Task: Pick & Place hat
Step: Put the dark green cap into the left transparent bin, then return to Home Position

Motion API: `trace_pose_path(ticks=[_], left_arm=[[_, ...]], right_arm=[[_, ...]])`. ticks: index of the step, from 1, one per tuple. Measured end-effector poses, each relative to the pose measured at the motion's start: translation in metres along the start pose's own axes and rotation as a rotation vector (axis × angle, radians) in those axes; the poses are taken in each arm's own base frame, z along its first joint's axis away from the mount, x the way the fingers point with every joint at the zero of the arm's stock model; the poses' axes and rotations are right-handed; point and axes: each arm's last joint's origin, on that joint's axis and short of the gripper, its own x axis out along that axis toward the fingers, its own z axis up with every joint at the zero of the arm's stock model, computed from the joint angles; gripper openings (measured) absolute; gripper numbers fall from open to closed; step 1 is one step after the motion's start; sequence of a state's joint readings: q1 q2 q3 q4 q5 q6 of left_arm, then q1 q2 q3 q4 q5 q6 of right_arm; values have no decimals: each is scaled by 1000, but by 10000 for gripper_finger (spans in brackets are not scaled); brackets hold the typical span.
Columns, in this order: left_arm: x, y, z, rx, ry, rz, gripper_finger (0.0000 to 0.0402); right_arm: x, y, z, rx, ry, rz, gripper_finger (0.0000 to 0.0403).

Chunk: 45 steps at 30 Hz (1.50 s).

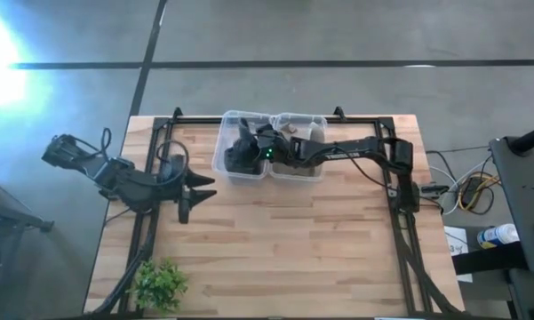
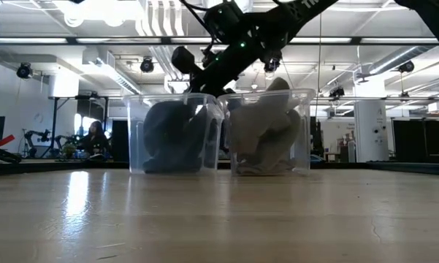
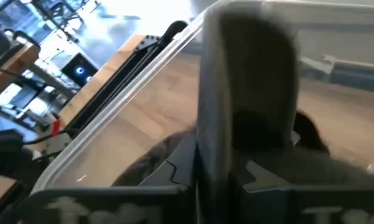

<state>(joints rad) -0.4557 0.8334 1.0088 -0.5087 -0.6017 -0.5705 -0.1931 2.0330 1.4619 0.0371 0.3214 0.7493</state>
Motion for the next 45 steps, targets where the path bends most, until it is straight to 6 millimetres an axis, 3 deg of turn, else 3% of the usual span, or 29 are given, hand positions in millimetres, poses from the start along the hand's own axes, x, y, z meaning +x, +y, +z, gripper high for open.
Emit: trace_pose_path(ticks=[8, 15, 21, 26, 31, 36, 42, 45], left_arm=[[17, -9, -7, 11, 29, 21, 172], [26, -15, -9, 5, 19, 15, 172], [36, -23, -9, -8, -5, -8, 172], [39, -26, -10, -18, 16, -61, 172], [38, -22, -6, 25, 1, -70, 172], [40, 1, -12, 41, -14, -111, 172], [50, 39, -44, 24, -149, -359, 172], [50, 64, -69, -27, -229, -360, 172]], right_arm=[[-20, 7, 15, -64, 9, 30, 113], [-51, 17, 30, -151, 17, 57, 166], [-117, 44, 56, -320, -29, 231, 183], [-182, 49, 58, -495, 54, 291, 183], [-229, 29, 45, -508, 121, 256, 177], [-262, -5, 20, -441, 100, 169, 176], [-283, -46, -2, -246, 111, 148, 177], [-289, -63, -10, -143, 121, 145, 175]])
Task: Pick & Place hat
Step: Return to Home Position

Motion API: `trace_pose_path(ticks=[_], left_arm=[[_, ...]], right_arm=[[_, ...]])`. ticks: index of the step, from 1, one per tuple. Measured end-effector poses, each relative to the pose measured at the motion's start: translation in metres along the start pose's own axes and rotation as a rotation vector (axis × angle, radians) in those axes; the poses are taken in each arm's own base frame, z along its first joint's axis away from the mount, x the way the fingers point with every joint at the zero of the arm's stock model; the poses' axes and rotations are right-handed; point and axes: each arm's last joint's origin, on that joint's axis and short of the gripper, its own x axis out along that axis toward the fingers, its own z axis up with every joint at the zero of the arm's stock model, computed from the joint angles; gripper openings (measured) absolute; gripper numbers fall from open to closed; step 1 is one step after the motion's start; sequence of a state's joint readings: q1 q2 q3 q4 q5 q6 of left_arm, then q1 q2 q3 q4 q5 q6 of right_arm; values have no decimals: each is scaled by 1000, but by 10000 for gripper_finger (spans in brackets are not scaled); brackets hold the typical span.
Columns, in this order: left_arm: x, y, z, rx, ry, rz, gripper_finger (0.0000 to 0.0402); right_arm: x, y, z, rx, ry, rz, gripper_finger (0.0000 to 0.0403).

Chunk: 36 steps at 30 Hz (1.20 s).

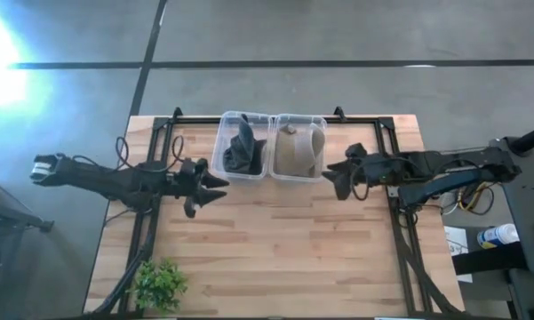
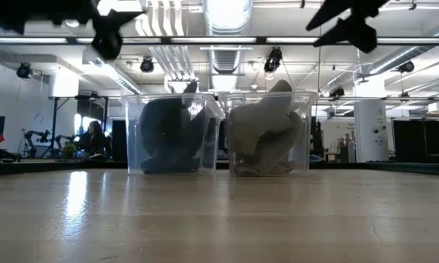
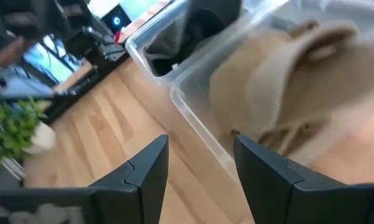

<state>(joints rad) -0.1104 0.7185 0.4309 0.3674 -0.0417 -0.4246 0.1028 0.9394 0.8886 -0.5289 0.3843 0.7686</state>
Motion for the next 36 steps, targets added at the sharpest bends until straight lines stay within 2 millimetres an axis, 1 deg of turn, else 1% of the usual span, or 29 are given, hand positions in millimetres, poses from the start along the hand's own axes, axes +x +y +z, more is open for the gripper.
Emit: trace_pose_path(ticks=[3, 6, 12, 16, 19, 24, 28, 31, 36], left_arm=[[-17, 19, -22, -53, -20, 76, 172], [-31, 28, -37, -93, -28, 89, 172], [-50, 33, -50, -105, -71, 66, 172], [-59, 37, -59, -109, -56, 72, 172], [-64, 40, -66, -138, -11, 93, 172], [-70, 42, -71, -175, -6, 85, 172], [-72, 41, -68, -202, -38, 70, 172], [-72, 41, -69, -240, -38, 71, 172], [-72, 42, -69, -242, -34, 74, 172]], right_arm=[[-6, -10, -7, 103, -7, 7, 177], [-10, -14, -15, 50, 3, 65, 180], [-21, -24, -23, -40, -34, 130, 182], [-28, -33, -28, -85, -104, 189, 180], [-32, -43, -36, -89, -130, 205, 182], [-33, -61, -53, -65, -134, 215, 182], [-30, -74, -67, -74, -132, 209, 180], [-26, -81, -77, -71, -122, 200, 182], [-17, -89, -89, -86, -95, 177, 182]])
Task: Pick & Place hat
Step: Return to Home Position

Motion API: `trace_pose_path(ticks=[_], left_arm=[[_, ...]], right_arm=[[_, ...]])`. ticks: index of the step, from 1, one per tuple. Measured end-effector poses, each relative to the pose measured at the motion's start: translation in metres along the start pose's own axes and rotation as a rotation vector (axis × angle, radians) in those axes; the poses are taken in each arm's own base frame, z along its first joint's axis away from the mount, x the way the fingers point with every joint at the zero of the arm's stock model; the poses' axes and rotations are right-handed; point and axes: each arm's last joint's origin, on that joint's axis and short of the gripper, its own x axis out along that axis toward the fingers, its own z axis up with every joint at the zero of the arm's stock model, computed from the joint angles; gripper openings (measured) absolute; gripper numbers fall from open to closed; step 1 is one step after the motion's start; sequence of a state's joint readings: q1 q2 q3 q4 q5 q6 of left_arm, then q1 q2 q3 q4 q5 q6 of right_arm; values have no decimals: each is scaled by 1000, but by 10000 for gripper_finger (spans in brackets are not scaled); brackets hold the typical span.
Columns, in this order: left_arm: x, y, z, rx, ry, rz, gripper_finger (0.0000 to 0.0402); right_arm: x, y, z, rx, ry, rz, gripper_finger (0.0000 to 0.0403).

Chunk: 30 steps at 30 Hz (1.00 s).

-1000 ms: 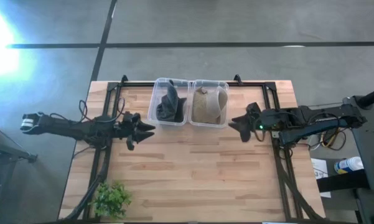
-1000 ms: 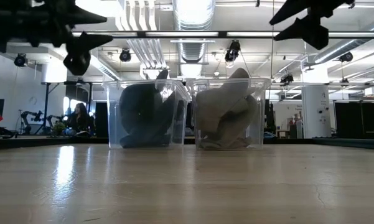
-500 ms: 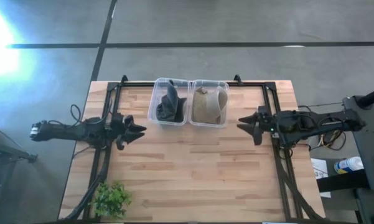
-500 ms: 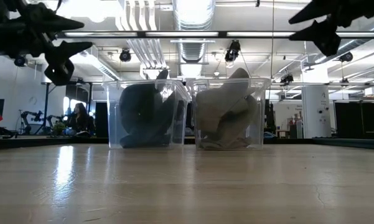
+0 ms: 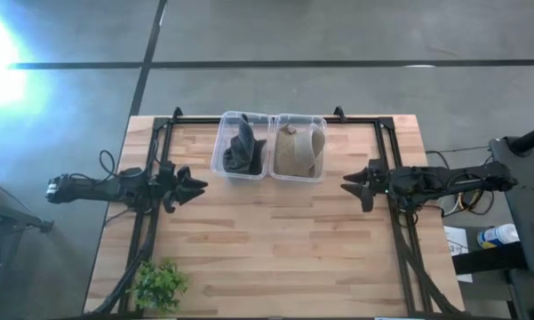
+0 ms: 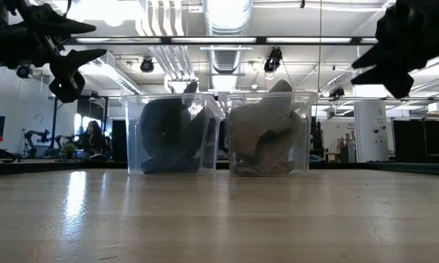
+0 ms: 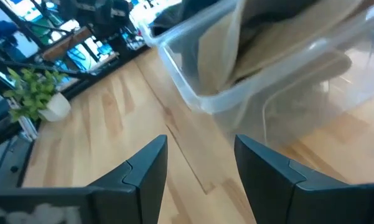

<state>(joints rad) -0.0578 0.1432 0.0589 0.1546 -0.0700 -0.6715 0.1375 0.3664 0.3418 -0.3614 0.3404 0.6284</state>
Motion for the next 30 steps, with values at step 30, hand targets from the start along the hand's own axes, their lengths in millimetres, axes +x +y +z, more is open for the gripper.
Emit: trace_pose_path(ticks=[30], left_arm=[[-8, 8, -9, -1, -20, -8, 172]], right_arm=[[-2, -31, -41, 62, -144, 102, 176]])
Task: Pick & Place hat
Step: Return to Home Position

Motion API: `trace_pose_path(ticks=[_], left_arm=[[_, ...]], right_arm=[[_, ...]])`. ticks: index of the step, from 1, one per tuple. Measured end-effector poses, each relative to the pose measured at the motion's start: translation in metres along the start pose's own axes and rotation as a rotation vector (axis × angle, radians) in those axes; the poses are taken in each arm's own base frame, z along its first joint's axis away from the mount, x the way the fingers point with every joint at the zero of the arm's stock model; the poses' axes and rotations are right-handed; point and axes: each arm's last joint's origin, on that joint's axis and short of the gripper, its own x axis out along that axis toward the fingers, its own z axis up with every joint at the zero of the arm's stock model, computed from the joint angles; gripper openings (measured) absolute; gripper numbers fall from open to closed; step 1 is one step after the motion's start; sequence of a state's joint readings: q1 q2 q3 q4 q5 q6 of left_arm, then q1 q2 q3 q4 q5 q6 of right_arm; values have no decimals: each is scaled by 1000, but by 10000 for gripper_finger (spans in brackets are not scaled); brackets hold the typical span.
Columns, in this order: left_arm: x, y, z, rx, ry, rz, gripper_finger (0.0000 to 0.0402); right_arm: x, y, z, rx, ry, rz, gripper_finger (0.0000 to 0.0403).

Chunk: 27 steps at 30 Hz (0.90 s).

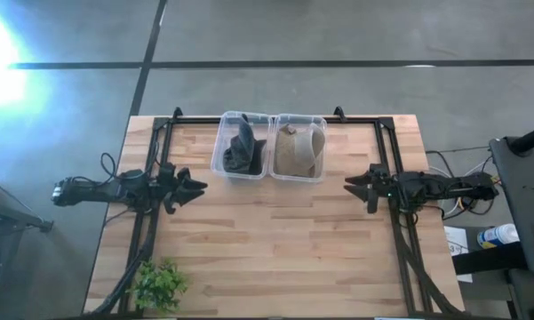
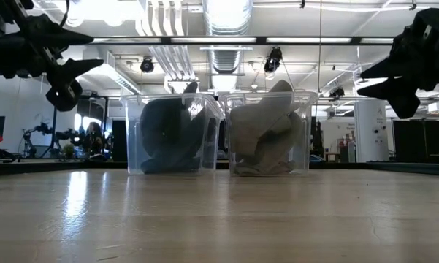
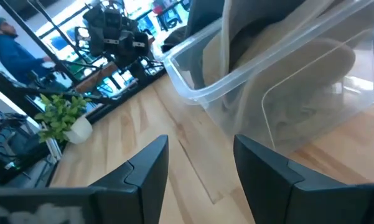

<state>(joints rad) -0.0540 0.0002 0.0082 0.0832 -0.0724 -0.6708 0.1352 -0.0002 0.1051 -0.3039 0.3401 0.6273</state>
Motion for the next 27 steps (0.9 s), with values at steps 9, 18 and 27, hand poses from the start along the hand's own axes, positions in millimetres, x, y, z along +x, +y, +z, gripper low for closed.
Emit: trace_pose_path(ticks=[9, 18, 27], left_arm=[[0, 0, -1, 0, 5, 4, 172], [0, 1, -1, 1, 7, 5, 172], [0, 1, -1, 1, 8, 6, 172]], right_arm=[[2, -9, 5, 21, -60, -97, 176], [3, -15, 9, 38, -106, -172, 176], [3, -15, 9, 38, -106, -171, 177]])
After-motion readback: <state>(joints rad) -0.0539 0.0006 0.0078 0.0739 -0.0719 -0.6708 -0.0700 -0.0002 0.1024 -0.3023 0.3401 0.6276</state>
